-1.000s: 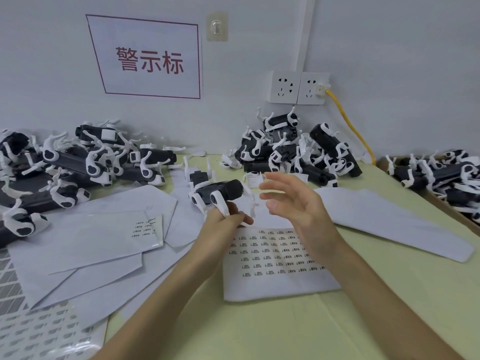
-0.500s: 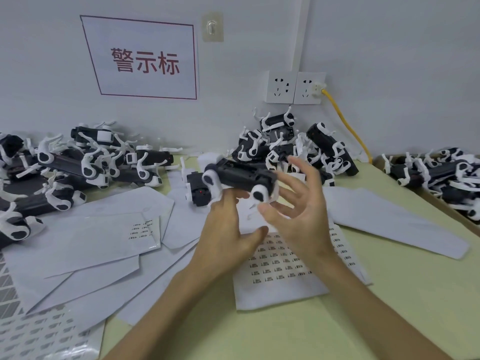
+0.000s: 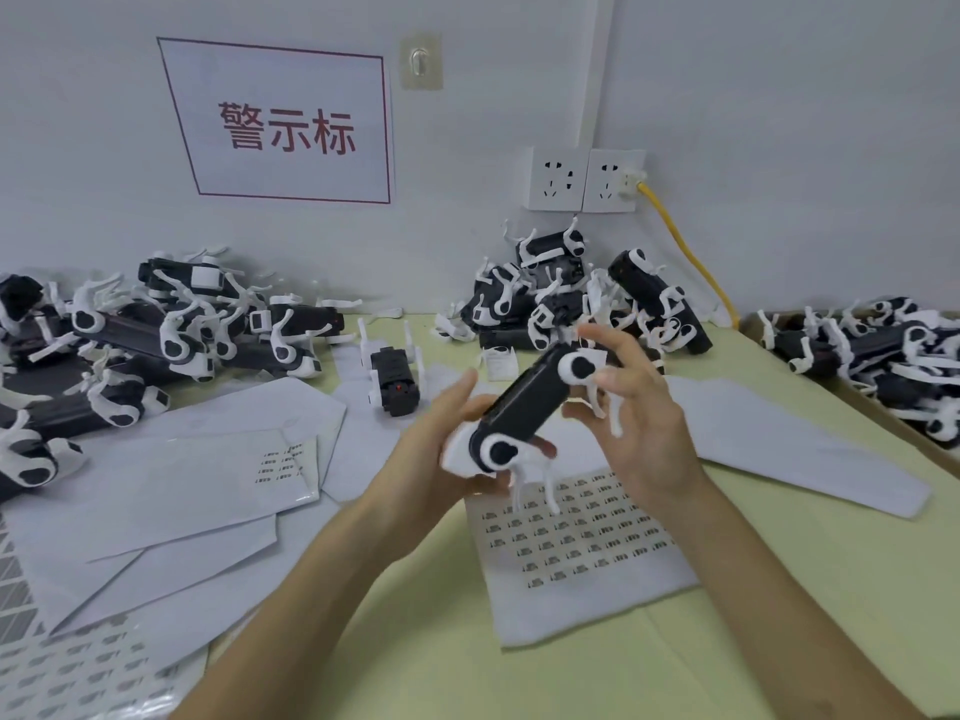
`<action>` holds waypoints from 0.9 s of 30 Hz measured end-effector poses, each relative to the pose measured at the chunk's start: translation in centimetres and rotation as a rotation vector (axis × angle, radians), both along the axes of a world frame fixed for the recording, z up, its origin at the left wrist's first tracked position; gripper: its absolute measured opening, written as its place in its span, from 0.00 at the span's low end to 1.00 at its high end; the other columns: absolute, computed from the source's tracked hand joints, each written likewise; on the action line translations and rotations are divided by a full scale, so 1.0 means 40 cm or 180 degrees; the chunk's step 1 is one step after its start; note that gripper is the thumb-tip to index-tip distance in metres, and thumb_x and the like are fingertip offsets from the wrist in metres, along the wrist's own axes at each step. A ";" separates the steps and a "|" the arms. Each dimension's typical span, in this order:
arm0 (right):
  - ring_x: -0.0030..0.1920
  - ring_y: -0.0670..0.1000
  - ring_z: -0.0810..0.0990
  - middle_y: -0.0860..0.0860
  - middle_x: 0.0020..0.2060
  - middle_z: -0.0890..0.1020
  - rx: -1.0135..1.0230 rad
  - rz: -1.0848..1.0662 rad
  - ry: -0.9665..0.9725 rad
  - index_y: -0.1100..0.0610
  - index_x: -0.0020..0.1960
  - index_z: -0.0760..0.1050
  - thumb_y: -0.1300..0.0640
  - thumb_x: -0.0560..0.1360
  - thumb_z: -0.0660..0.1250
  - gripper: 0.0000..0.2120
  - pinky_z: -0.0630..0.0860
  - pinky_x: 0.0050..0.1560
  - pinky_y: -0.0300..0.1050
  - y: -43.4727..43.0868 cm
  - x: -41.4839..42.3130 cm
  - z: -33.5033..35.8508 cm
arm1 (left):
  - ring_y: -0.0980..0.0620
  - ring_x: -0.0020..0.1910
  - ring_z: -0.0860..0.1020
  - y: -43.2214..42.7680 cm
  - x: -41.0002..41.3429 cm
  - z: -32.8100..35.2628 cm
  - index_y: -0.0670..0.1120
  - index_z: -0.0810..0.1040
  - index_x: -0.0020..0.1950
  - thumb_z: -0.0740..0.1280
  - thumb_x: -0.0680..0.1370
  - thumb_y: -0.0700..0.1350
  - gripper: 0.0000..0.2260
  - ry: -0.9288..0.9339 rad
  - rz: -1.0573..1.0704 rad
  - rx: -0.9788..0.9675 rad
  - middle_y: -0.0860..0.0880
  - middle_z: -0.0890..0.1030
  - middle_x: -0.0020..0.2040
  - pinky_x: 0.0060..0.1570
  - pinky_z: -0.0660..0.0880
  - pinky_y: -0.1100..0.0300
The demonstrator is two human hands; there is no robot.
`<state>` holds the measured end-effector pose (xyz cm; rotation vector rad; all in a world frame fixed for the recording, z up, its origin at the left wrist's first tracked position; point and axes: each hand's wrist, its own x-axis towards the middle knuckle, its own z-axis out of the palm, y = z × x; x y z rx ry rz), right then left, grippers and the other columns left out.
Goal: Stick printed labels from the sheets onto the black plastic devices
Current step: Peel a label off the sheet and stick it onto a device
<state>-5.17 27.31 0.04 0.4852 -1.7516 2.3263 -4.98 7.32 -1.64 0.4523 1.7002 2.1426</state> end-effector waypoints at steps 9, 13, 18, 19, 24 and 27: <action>0.55 0.43 0.81 0.43 0.54 0.85 0.0753 -0.1347 0.0394 0.48 0.56 0.82 0.52 0.73 0.71 0.12 0.75 0.55 0.39 0.010 -0.016 -0.013 | 0.45 0.55 0.84 0.018 0.009 -0.017 0.48 0.75 0.69 0.71 0.75 0.52 0.22 0.0123 0.0246 -0.0145 0.44 0.85 0.59 0.53 0.79 0.54; 0.41 0.48 0.80 0.52 0.41 0.85 0.0130 -0.0682 0.0189 0.53 0.45 0.85 0.61 0.76 0.69 0.07 0.76 0.47 0.42 0.011 -0.012 -0.003 | 0.47 0.58 0.84 0.018 0.007 -0.022 0.49 0.74 0.68 0.71 0.75 0.52 0.23 0.0316 0.0490 -0.0173 0.48 0.85 0.59 0.53 0.79 0.57; 0.47 0.46 0.83 0.50 0.43 0.87 0.0444 -0.0056 0.0024 0.51 0.44 0.87 0.58 0.70 0.73 0.05 0.78 0.51 0.40 -0.019 -0.006 -0.016 | 0.46 0.56 0.85 0.024 0.003 -0.028 0.48 0.74 0.67 0.75 0.72 0.49 0.25 0.0426 0.0749 -0.0184 0.46 0.85 0.59 0.56 0.81 0.51; 0.48 0.47 0.84 0.51 0.43 0.87 0.0437 -0.0076 0.0058 0.52 0.44 0.87 0.58 0.70 0.74 0.05 0.78 0.52 0.40 -0.023 -0.005 -0.018 | 0.45 0.56 0.85 0.025 0.002 -0.030 0.48 0.74 0.68 0.76 0.71 0.49 0.26 0.0437 0.0771 -0.0194 0.45 0.85 0.59 0.58 0.81 0.49; 0.45 0.47 0.86 0.51 0.42 0.88 0.0555 -0.0345 0.0301 0.50 0.44 0.87 0.62 0.72 0.75 0.07 0.79 0.48 0.36 -0.027 -0.001 -0.023 | 0.45 0.55 0.85 0.030 0.001 -0.035 0.48 0.74 0.68 0.80 0.71 0.49 0.29 0.0477 0.0801 -0.0297 0.44 0.85 0.58 0.59 0.81 0.47; 0.44 0.47 0.86 0.52 0.41 0.88 0.0512 -0.0420 0.0308 0.52 0.45 0.87 0.66 0.73 0.75 0.10 0.79 0.47 0.35 -0.031 0.003 -0.021 | 0.47 0.54 0.85 0.030 0.002 -0.036 0.49 0.74 0.68 0.78 0.70 0.49 0.28 0.0492 0.0802 -0.0326 0.44 0.84 0.59 0.58 0.82 0.50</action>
